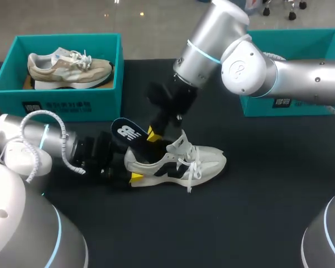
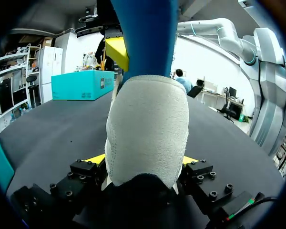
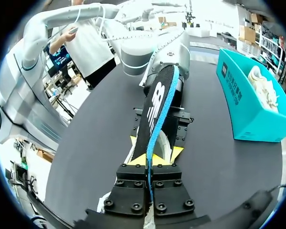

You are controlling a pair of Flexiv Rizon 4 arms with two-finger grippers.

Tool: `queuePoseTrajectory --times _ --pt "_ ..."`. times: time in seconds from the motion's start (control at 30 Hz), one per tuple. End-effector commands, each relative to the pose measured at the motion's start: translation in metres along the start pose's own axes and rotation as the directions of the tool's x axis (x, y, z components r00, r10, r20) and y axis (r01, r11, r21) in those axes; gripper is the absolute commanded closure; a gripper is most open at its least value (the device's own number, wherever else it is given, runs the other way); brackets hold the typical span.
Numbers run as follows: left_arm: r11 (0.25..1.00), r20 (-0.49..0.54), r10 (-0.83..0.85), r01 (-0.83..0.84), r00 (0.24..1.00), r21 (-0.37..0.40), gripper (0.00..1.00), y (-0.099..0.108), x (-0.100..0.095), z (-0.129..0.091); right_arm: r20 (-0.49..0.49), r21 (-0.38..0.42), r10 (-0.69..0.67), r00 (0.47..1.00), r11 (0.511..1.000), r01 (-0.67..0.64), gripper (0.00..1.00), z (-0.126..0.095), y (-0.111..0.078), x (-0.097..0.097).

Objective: Take the shoe out of the shoebox, open the shoe tongue, remove and reinsert the insole, then place the shoe into the shoebox

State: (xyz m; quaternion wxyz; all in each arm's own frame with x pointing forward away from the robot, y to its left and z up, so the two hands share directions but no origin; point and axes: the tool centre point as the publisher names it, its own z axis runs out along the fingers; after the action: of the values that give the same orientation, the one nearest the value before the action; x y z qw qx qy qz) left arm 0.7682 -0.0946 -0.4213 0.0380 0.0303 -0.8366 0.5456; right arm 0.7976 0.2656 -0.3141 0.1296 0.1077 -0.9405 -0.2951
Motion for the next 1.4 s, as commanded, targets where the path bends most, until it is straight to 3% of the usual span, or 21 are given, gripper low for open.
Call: queuePoseTrajectory --times 0.03,0.23,1.33,1.4 --pt "1.0 0.0 -0.001 0.001 1.0 -0.003 1.0 0.005 -0.001 0.001 0.014 0.001 0.003 1.0 1.0 -0.003 1.0 -0.009 0.012 0.001" --pt "1.0 0.0 -0.001 0.001 1.0 -0.003 1.0 0.005 -0.001 0.001 0.046 -0.013 -0.019 0.999 1.0 0.02 1.0 -0.019 0.032 0.001" --pt "1.0 0.0 -0.001 0.001 1.0 -0.003 1.0 0.005 -0.001 0.001 0.046 -0.013 -0.019 0.999 1.0 0.02 1.0 -0.019 0.032 0.001" --pt "1.0 0.0 -0.001 0.001 1.0 -0.003 1.0 0.005 -0.001 0.001 0.026 -0.049 -0.018 1.0 0.999 0.019 1.0 -0.027 0.04 -0.001"
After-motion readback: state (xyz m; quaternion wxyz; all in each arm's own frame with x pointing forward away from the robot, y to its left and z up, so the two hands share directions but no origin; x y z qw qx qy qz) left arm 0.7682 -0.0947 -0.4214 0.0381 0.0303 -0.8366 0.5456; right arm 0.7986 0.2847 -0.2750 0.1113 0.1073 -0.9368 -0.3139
